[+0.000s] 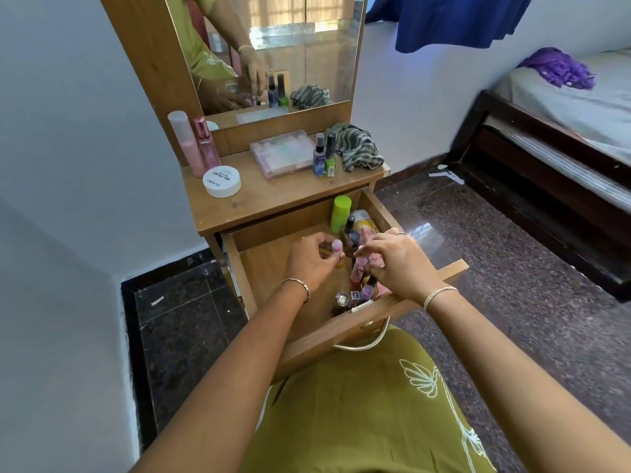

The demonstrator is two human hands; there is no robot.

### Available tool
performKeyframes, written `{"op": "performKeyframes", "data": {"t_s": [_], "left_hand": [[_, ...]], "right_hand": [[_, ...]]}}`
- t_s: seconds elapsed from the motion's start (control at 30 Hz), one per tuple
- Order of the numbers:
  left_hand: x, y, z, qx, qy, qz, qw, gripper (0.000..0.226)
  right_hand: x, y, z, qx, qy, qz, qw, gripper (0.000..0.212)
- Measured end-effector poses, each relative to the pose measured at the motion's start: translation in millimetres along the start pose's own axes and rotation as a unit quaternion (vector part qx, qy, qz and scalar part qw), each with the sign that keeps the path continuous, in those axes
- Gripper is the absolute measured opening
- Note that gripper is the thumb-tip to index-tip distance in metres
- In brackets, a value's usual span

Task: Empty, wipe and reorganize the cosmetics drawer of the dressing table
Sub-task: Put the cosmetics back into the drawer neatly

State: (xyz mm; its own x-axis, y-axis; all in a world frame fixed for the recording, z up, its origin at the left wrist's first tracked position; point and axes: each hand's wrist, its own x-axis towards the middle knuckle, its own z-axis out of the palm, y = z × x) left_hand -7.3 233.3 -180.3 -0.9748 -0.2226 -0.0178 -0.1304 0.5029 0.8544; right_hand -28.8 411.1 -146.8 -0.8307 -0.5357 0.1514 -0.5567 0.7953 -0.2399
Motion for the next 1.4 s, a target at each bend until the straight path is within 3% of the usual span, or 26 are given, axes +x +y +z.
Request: {"op": "performKeyframes", "data": {"t_s": [0.5, 0.93, 1.23, 1.4], "left_hand": [[14.4, -0.2, 16.4, 0.062, -0.037, 0.028, 0.997, 0.02], [12.3, -2.0, 14.2, 0.036, -0.047, 0.037, 0.998, 0.029], [22.5, 25.7, -23.4, -0.006, 0.066, 0.067, 0.996, 0.021], [49.4, 53.8, -56.3, 0.014, 0.12, 0.109, 0.987, 0.026]], "right_hand": [[6.0, -6.7, -1.0, -0.019, -0.062, 0.015, 0.998, 0.023], [3.1, -2.0, -3.1, 0.027, -0.019, 0.043, 0.999, 0.023], [28.0, -13.4, -22.3, 0.119, 0.05, 0.093, 0.987, 0.017], [70.5, -24.6, -38.6, 0.184, 0.116, 0.116, 0.969, 0.028]]}}
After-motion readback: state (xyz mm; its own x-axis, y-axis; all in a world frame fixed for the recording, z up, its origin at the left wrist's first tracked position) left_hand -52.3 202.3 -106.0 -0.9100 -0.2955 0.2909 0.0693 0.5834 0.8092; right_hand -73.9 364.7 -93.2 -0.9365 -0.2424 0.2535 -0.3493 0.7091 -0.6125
